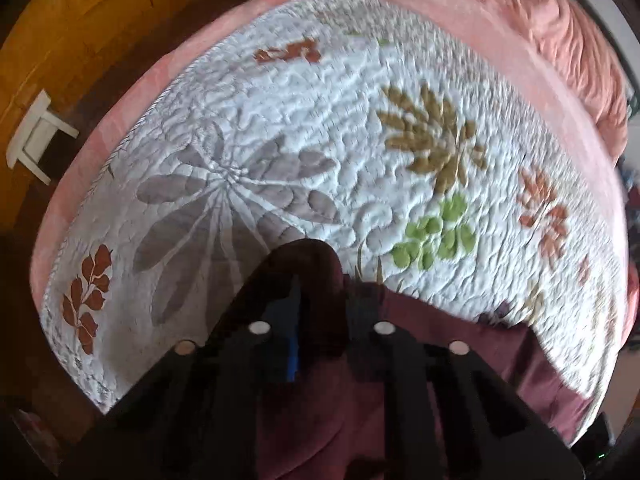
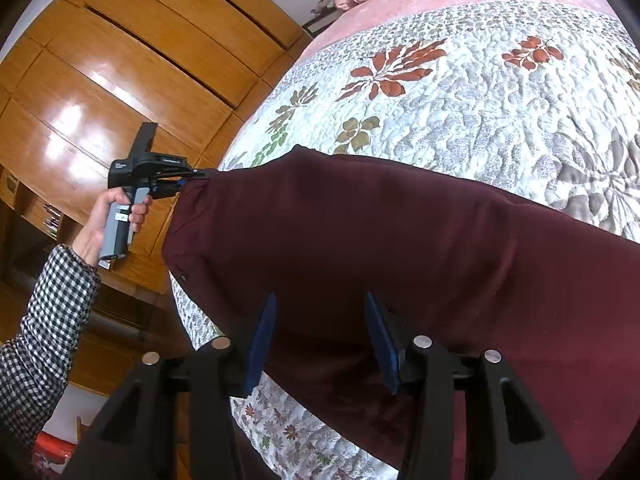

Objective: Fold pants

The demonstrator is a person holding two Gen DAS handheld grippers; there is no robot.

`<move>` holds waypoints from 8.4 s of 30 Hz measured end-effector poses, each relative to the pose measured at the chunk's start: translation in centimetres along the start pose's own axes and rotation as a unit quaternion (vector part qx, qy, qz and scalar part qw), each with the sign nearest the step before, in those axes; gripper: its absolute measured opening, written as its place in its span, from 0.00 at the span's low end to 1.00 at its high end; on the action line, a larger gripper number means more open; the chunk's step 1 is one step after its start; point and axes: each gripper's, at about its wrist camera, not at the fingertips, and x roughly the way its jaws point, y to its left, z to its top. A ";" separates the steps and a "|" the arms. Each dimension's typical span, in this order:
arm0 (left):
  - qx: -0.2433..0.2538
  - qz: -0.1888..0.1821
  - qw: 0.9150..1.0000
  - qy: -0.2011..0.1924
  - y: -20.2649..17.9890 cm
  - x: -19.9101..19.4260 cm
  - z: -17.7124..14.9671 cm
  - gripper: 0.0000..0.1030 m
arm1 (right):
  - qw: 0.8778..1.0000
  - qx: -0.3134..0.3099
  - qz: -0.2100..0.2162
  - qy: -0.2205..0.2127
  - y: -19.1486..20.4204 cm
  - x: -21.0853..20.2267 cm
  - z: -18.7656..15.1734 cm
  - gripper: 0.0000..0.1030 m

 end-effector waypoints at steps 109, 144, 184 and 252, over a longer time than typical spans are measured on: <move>0.326 -0.116 0.933 -0.097 -34.6 6.6 -36.6 0.90 | 0.889 0.341 -0.143 -0.271 -27.7 -37.2 -20.7 0.08; 0.059 -0.091 0.991 -0.083 -10.9 -1.3 -26.3 0.90 | 0.954 0.200 -0.140 -0.176 -17.2 -29.6 -13.8 0.44; -0.094 -0.066 0.977 -0.182 -0.8 -4.1 -17.5 0.17 | 0.977 0.151 -0.115 -0.100 -12.0 -20.6 -10.4 0.53; 0.317 -0.128 0.934 -0.099 -42.3 6.0 -38.9 0.83 | 0.912 0.291 -0.159 -0.240 -25.7 -39.0 -21.6 0.40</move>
